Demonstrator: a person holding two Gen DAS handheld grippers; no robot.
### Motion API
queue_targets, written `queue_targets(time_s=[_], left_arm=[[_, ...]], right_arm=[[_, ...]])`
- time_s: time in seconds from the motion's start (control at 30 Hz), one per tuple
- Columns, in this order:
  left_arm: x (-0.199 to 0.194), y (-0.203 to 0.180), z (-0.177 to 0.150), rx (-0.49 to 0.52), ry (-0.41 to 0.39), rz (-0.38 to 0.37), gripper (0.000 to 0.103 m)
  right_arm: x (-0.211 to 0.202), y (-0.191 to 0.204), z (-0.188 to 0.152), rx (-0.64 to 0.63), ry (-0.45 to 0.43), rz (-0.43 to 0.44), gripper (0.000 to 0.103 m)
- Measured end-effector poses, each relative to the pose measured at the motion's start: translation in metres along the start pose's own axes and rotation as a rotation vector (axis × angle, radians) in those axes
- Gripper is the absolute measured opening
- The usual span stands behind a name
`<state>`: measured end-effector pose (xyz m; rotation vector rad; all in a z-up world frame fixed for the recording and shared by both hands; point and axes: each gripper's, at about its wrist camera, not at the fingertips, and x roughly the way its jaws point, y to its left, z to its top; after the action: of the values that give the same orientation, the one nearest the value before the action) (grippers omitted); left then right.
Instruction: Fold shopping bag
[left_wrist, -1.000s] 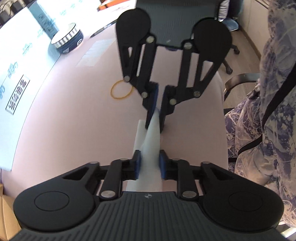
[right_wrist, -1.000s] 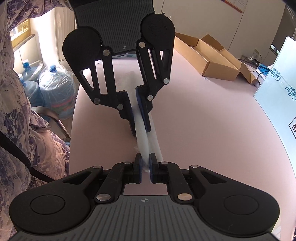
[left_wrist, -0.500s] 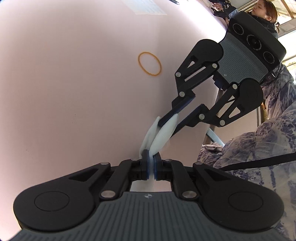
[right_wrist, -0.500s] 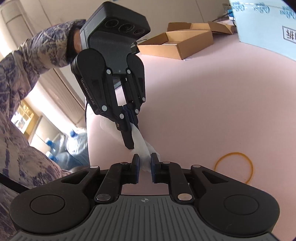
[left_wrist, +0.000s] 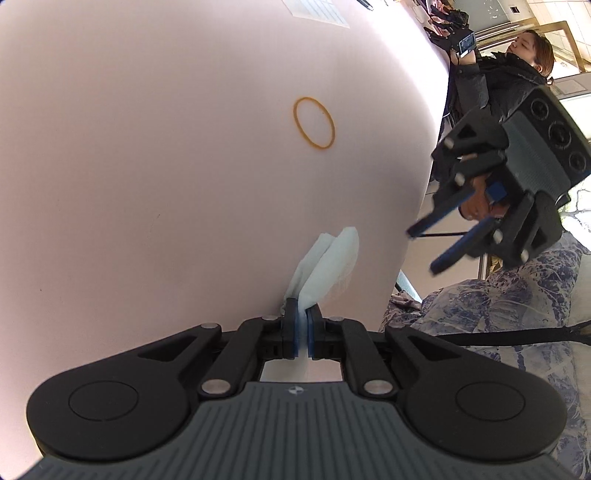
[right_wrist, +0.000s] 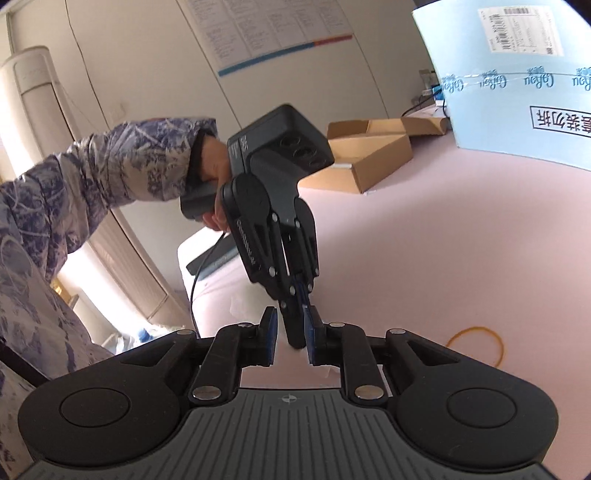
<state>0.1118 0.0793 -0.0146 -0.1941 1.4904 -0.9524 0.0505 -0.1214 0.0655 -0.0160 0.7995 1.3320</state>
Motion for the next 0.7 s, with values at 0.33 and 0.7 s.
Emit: queue_targets(time_s=[0.33,0.7], left_arm=[[0.005,-0.001,-0.009,0.009,-0.03,-0.024,0.006],[0.002,0.008,0.002,0.004,-0.025,-0.044,0.006]], right_arm=[[0.021,-0.025,0.0,0.135,0.067,0.0,0.013],[0.027,0.006,-0.014,-0.063,0.039,-0.1,0.015]])
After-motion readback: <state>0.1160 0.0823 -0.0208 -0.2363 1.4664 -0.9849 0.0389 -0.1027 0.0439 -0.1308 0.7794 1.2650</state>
